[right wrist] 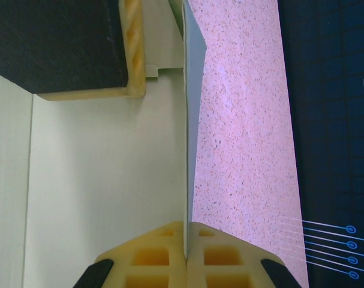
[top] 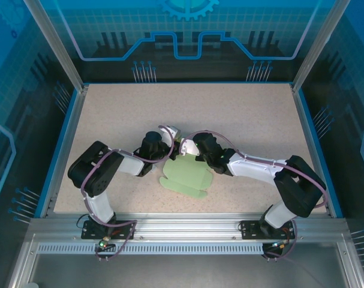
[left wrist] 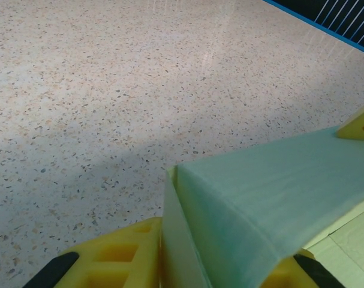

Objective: Fold the paper box

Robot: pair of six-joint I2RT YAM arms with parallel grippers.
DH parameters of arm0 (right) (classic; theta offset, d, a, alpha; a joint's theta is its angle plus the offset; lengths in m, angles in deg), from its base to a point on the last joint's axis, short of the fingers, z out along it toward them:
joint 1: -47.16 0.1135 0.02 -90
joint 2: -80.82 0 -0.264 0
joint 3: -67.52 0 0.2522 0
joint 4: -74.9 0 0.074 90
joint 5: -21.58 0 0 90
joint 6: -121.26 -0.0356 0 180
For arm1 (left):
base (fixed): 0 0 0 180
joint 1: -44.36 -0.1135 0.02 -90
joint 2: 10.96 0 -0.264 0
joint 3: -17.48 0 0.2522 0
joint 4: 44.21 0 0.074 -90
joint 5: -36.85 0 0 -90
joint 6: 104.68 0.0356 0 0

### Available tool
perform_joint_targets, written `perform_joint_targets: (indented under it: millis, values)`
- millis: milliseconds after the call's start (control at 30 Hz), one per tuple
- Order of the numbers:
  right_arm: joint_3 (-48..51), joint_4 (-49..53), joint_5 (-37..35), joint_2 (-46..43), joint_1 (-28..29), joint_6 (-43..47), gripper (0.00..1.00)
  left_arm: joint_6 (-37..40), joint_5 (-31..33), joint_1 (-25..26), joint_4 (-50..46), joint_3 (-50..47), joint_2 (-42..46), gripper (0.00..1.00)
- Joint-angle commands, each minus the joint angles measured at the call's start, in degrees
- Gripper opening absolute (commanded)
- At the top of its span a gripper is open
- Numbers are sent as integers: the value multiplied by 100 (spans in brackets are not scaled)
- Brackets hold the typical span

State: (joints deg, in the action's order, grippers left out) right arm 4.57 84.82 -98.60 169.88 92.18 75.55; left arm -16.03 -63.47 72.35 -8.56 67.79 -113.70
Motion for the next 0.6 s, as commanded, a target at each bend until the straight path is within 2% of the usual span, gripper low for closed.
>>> perform_joint_targets:
  millis: [0, 233, 567]
  values:
    - [11, 640, -54, 79, 78, -35, 2, -33, 443, -197, -41, -59, 125, 28]
    - [9, 633, -89, 103, 64, -35, 1, -49, 446, -204, -82, -139, 331, 41]
    - [-11, 624, -112, 138, 58, -44, 1, -30, 479, -203, -148, -193, 382, 42]
